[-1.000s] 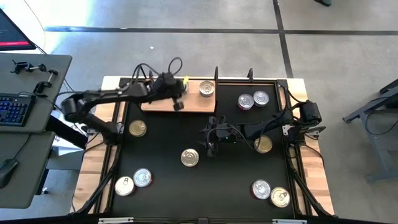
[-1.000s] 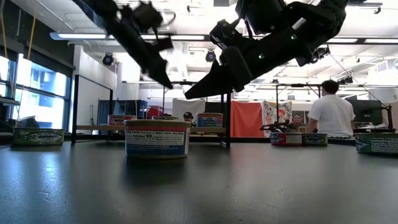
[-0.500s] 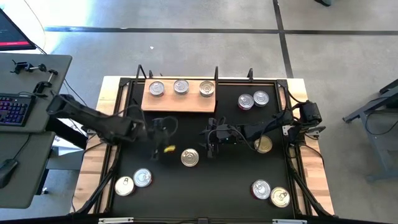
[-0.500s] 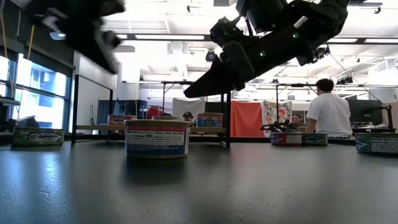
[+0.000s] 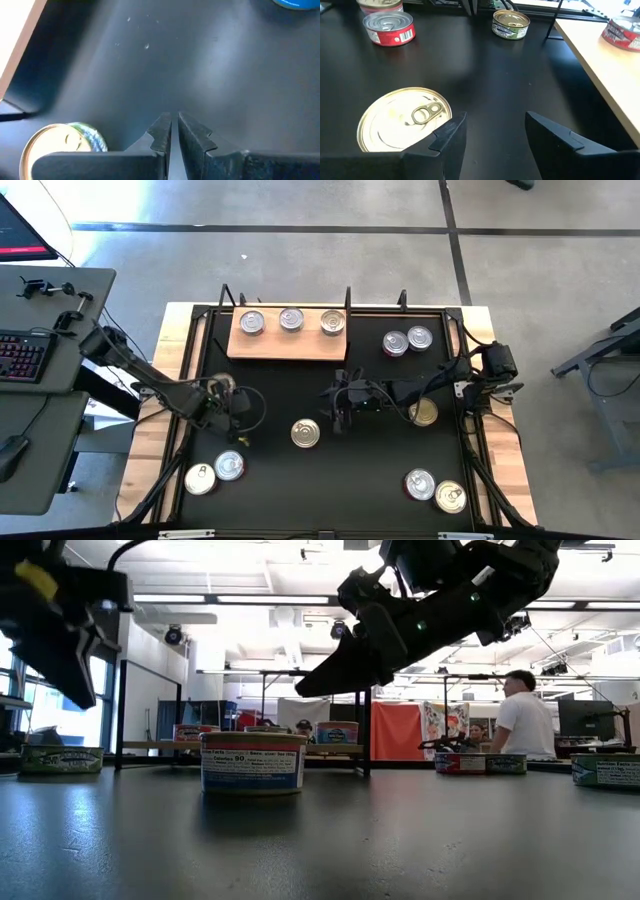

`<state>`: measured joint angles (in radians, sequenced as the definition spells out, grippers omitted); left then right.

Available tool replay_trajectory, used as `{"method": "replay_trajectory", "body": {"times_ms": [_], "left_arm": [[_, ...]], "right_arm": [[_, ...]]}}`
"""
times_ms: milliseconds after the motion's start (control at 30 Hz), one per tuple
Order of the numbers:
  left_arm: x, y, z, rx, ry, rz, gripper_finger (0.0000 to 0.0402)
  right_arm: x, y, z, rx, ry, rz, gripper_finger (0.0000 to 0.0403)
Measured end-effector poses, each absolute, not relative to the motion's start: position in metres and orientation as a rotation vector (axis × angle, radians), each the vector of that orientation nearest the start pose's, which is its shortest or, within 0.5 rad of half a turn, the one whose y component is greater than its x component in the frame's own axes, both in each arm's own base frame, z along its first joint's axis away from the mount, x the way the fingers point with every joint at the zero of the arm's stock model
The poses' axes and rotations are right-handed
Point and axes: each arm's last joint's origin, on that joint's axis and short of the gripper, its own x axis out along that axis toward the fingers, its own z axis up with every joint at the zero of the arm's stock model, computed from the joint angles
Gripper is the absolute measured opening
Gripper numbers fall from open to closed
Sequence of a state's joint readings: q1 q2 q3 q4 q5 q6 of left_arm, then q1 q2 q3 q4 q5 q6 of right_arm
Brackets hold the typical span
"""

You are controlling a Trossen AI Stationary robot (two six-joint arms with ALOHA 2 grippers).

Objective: Stack canned seafood by type on shelf
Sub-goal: Put the red tuna can on the shelf aligned with the red tuna can

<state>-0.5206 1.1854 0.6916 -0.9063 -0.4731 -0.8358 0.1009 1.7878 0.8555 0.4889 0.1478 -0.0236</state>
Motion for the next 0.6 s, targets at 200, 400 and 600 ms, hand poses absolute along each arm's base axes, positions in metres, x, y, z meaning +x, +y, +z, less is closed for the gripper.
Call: {"method": "replay_trajectory", "body": {"times_ms": [200,400,600], "left_arm": [[0.166,-0.079,0.167,-0.056,0.989,0.416,0.0023],[0.174,-0.082,0.146,-0.015,0.77,0.27,0.0023],[0.18,-0.082,0.143,0.039,0.562,0.168,0.0023]], "right_arm": [[0.357,0.034,0.159,-0.011,0.435,-0.049,0.0192],[0.358,0.039,0.163,0.036,0.395,-0.053,0.0192],[0.358,0.043,0.164,0.074,0.375,-0.051,0.0192]]}}
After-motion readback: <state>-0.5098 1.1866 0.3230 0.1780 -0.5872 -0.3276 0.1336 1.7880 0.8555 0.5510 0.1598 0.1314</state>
